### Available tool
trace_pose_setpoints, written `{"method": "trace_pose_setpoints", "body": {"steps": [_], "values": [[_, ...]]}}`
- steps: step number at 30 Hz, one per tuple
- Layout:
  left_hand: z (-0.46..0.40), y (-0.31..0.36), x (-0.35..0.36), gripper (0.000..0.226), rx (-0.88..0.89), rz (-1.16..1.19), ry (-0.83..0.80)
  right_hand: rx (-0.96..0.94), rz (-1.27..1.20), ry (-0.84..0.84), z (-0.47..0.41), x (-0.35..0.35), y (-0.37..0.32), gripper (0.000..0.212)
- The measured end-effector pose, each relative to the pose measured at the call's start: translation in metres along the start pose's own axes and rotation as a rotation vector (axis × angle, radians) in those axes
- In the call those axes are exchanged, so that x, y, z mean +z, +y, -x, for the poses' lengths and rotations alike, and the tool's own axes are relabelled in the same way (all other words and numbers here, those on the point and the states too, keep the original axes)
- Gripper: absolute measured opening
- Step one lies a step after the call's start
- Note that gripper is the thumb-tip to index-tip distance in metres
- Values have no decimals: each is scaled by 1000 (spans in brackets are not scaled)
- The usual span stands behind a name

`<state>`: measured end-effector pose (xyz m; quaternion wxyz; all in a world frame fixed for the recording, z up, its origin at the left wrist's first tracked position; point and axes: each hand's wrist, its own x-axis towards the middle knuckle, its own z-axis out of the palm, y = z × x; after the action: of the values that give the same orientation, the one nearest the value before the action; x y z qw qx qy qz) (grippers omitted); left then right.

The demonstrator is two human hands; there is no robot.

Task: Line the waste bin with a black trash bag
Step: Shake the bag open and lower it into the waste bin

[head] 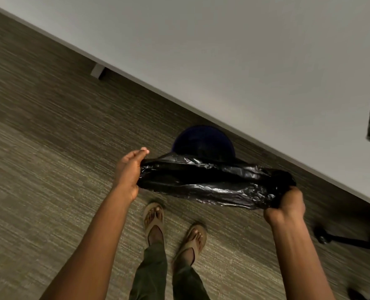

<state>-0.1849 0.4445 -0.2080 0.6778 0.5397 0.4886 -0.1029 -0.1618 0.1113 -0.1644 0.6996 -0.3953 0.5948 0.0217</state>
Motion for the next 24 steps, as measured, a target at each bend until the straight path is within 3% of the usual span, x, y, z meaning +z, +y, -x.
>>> {"method": "trace_pose_setpoints", "body": {"steps": [3, 7, 10, 13, 15, 18, 24], "values": [[-1, -10, 5, 41, 87, -134, -157, 75, -29, -41, -16, 6, 7, 40], [-3, -18, 22, 45, 225, -443, -300, 127, -3, -141, -21, 20, 11, 33], [-4, -3, 37, 19, 235, -311, -185, 39, -55, -183, -14, 33, 0, 33], [-11, 22, 39, 13, 125, 104, -59, -124, -80, -161, -11, 38, -9, 35], [-19, 30, 39, 13, 158, 215, -20, -243, 15, -117, -12, 35, -5, 36], [-29, 14, 47, 21, 226, 148, -41, -373, 285, -105, -26, 24, 22, 22], [-60, -74, 45, 26, 200, -164, 80, -210, 570, 26, -80, -10, 89, 63]]}}
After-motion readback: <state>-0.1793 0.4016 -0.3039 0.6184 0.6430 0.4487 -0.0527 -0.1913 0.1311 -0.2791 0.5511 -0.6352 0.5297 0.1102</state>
